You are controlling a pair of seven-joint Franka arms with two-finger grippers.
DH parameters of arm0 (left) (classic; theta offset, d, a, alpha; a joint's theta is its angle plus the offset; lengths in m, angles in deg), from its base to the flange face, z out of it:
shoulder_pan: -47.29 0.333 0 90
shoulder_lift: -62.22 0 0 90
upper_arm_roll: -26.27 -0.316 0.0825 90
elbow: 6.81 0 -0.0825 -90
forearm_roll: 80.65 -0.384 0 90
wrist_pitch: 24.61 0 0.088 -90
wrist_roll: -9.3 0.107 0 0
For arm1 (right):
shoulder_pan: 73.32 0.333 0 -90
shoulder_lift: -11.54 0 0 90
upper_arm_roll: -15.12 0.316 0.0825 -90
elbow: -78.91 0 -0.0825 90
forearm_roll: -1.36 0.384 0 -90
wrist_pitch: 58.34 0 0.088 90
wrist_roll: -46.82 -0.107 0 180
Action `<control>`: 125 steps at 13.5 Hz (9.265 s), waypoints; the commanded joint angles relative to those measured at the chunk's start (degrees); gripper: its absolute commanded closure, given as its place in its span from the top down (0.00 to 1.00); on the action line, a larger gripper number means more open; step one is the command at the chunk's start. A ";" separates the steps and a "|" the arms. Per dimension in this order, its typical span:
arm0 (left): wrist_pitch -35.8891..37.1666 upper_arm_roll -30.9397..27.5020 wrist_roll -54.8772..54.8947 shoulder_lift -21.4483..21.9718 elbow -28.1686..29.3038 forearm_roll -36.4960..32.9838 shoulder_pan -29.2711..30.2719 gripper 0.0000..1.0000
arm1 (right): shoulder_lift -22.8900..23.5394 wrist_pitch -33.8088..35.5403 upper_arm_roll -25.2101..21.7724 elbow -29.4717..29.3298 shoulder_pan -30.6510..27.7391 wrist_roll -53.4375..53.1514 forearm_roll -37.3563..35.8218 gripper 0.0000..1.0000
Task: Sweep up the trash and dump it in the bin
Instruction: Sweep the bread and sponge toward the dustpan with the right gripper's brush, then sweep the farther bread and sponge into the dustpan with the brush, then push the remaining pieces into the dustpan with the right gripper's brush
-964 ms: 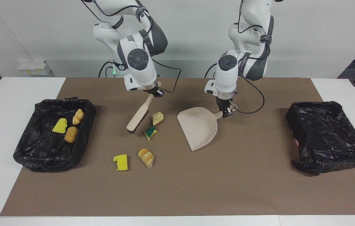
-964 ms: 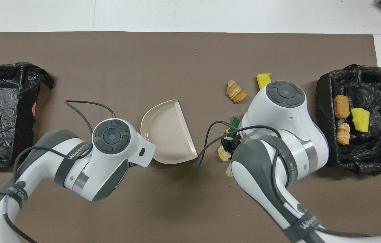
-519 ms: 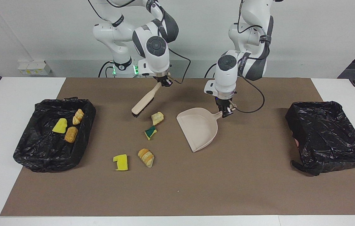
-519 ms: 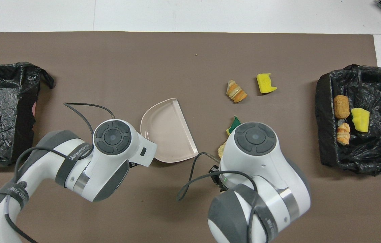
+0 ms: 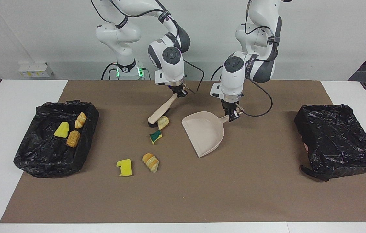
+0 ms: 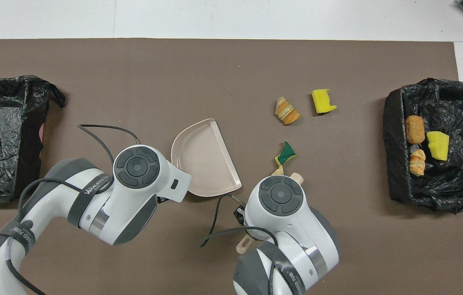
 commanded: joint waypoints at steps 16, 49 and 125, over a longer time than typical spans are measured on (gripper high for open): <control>-3.01 -0.90 -3.17 1.16 1.89 -0.10 -0.97 0.00 | 2.81 3.24 1.05 -11.75 -2.44 36.12 -4.99 0.00; -3.62 -0.81 -7.30 0.72 1.89 0.87 -0.53 0.00 | 18.71 4.82 -9.60 -24.93 -1.13 63.75 -18.55 0.00; 0.59 -1.43 4.92 1.34 -3.03 11.68 13.71 0.00 | 25.12 5.88 15.20 -34.42 -5.43 59.61 -34.52 0.00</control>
